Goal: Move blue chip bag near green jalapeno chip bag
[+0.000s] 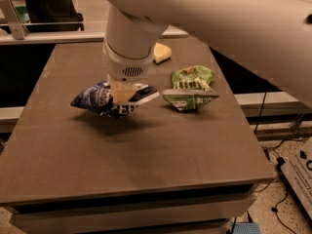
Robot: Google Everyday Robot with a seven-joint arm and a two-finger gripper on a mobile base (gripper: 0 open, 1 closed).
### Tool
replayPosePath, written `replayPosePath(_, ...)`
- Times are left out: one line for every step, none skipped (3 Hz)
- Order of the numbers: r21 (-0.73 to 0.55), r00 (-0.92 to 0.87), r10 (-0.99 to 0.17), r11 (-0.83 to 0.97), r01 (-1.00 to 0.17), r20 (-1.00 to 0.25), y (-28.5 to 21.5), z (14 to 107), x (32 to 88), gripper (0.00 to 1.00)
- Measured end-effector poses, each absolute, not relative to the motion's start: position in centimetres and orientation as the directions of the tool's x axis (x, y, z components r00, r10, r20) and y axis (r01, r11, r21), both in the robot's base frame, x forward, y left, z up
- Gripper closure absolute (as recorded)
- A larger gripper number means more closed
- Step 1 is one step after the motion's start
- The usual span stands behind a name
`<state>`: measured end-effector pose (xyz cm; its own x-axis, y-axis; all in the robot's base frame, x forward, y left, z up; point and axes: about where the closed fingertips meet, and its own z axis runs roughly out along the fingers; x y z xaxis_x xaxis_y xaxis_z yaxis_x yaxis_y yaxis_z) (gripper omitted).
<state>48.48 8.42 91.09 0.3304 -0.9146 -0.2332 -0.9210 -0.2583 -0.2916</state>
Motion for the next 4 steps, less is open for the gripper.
replayPosePath(-0.34, 0.293, -0.939, -0.22, -0.914, -0.181, 6.0, 93.3, 52.1, 1.0)
replayPosePath(-0.381, 0.285, -0.948, -0.213, -0.9, -0.143, 3.7, 94.1, 55.7, 1.0)
replayPosePath(-0.403, 0.277, -0.952, -0.205, -0.892, -0.13, 1.4, 93.6, 58.2, 1.0)
replayPosePath(-0.396, 0.292, -0.951, -0.23, -0.889, -0.105, -0.1, 91.7, 59.4, 1.0)
